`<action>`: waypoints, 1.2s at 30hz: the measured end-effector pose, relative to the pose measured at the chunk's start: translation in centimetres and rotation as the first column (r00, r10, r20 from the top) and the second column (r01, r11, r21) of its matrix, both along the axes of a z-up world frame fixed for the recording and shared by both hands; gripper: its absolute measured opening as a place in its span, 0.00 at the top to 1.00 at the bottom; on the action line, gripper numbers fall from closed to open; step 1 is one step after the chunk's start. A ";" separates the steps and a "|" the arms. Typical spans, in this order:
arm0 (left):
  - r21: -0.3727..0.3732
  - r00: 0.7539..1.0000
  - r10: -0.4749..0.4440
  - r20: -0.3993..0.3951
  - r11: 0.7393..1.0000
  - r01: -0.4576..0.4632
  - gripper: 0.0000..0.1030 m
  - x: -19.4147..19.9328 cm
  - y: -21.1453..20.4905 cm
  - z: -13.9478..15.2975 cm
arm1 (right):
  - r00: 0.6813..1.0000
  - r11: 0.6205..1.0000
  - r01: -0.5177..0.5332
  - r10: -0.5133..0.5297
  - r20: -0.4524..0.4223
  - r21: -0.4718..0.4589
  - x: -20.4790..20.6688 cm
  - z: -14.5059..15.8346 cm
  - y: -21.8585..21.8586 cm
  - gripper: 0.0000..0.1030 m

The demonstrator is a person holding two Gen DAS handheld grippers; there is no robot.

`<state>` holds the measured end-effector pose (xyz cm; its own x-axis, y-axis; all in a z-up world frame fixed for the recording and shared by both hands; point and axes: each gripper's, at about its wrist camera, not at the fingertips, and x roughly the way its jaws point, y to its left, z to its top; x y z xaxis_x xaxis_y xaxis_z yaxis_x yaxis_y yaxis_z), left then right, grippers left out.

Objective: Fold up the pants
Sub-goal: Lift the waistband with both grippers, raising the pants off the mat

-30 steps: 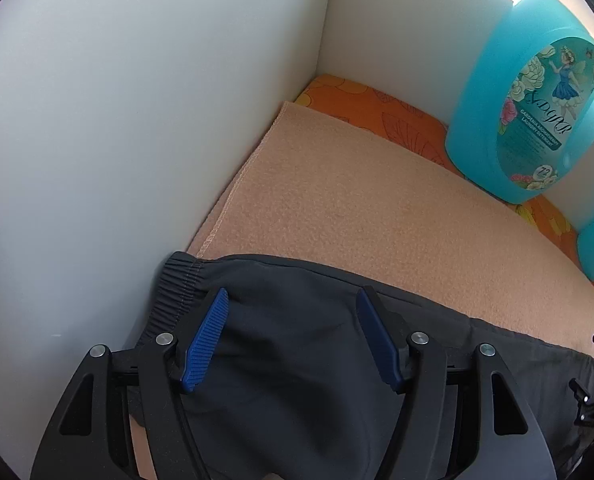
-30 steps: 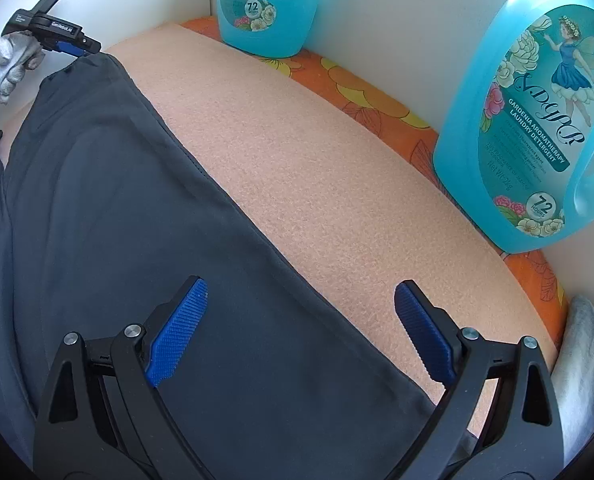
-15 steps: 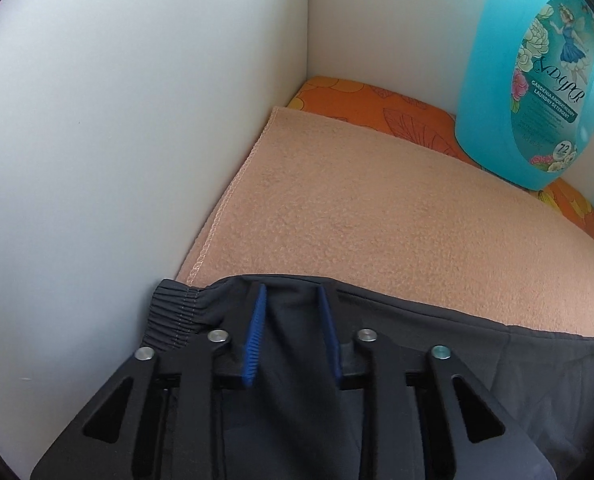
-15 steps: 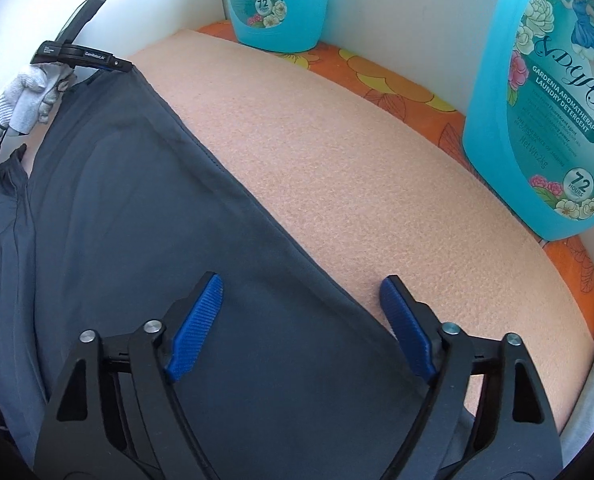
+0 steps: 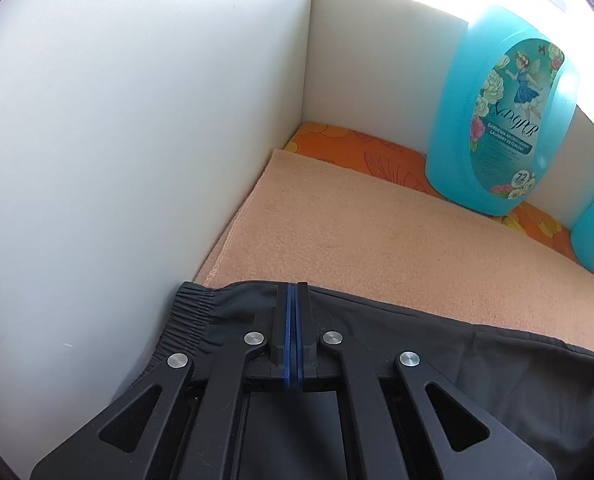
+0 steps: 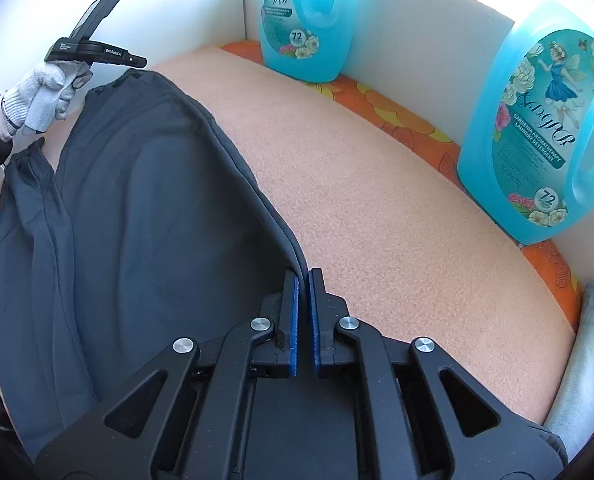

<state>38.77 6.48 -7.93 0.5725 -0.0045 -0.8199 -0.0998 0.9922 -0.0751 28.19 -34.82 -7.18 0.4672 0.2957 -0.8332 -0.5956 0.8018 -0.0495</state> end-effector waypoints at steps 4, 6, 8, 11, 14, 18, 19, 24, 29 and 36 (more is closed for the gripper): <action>0.003 1.000 -0.008 0.016 1.000 0.008 1.00 -0.1 0.4 1.1 | 1.000 1.000 0.004 -0.004 0.006 0.002 -0.5 0.9 0.0 0.95; -0.051 0.999 0.000 -0.054 0.999 -0.003 0.99 0.9 1.0 0.2 | 1.000 1.000 0.002 -0.002 0.003 -0.003 -0.7 0.9 0.3 0.95; -0.078 0.996 0.046 -0.072 0.996 -0.052 0.84 1.5 1.7 -0.5 | 1.000 1.000 -0.004 0.004 -0.003 -0.003 -1.2 0.7 0.5 0.95; -0.174 0.985 0.077 -0.155 0.979 -0.103 0.43 2.9 2.4 -1.9 | 1.000 1.000 -0.014 0.014 -0.006 -0.007 -1.5 0.3 0.7 0.95; -0.165 0.973 0.115 -0.201 0.975 -0.149 0.43 4.1 2.3 -2.9 | 1.000 1.000 -0.011 0.011 -0.013 0.007 -1.3 0.1 0.5 0.95; -0.071 0.967 0.099 -0.233 0.990 -0.118 0.43 6.2 0.7 -4.4 | 1.000 1.000 -0.010 0.010 0.000 0.018 -1.4 0.3 0.5 0.95; -0.024 0.973 0.084 -0.217 0.996 -0.091 0.46 6.1 0.0 -4.5 | 1.000 1.000 -0.011 0.011 0.007 0.014 -1.5 0.3 0.5 0.95; 0.019 0.990 0.058 -0.130 0.998 -0.056 0.95 4.7 -1.3 -4.3 | 1.000 1.000 0.004 -0.004 0.022 0.023 -1.7 0.8 0.4 0.95; -0.024 0.996 0.047 -0.077 0.999 -0.049 0.97 2.6 -0.6 -3.1 | 0.999 1.000 0.000 -0.001 0.053 0.016 -3.2 1.6 0.7 0.95; -0.121 0.997 0.059 0.054 0.991 -0.052 0.97 -1.2 1.0 1.7 | 0.992 0.999 0.036 -0.034 0.123 -0.009 -5.0 3.6 1.0 0.96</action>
<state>37.62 7.51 -6.25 0.6206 -0.0671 -0.7813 -0.1468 0.9688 -0.1999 23.20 -33.77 -3.55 0.5765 0.2681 -0.7719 -0.5561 0.8209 -0.1301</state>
